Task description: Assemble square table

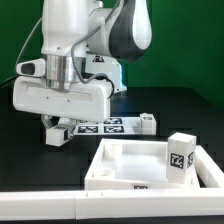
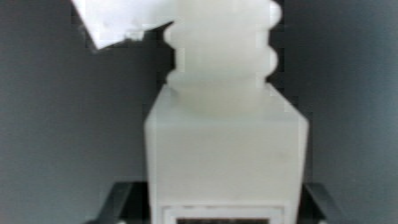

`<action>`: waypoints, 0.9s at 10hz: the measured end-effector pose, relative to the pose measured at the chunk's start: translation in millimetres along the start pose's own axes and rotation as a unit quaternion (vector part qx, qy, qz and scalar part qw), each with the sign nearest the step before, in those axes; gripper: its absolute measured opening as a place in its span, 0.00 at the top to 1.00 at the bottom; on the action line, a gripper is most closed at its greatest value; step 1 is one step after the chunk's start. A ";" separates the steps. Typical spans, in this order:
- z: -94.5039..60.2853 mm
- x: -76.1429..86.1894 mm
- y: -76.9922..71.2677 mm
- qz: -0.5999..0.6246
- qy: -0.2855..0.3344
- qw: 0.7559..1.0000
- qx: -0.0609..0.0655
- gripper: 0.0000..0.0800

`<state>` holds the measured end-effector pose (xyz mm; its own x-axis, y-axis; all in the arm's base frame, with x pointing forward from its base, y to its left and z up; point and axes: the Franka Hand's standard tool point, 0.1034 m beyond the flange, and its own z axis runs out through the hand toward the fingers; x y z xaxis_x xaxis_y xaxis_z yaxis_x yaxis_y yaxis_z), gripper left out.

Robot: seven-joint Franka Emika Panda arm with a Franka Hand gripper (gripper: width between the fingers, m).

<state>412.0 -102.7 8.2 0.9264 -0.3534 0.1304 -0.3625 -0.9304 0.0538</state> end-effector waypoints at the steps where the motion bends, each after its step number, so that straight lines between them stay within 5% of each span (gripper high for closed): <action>1: 0.5 -2.0 -7.4 0.003 -0.018 1.000 0.012 0.43; 2: -7.0 3.0 -19.6 -0.002 -0.034 0.999 0.028 0.43; 3: -19.5 13.0 -31.6 0.001 -0.090 0.994 0.055 0.24; 4: -26.2 23.4 -32.5 0.002 -0.145 0.988 0.061 0.20; 6: -37.4 54.4 -25.4 0.000 -0.222 0.973 0.068 0.19; 9: -31.0 53.7 -21.4 -0.010 -0.359 0.932 0.053 0.19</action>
Offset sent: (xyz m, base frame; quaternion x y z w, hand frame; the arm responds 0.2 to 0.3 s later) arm 0.0365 -0.0007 0.0313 0.0075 -0.2659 -0.0022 0.9640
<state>466.3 -98.8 44.7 0.7761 -0.2739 -0.5680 -0.3671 -0.9286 -0.0538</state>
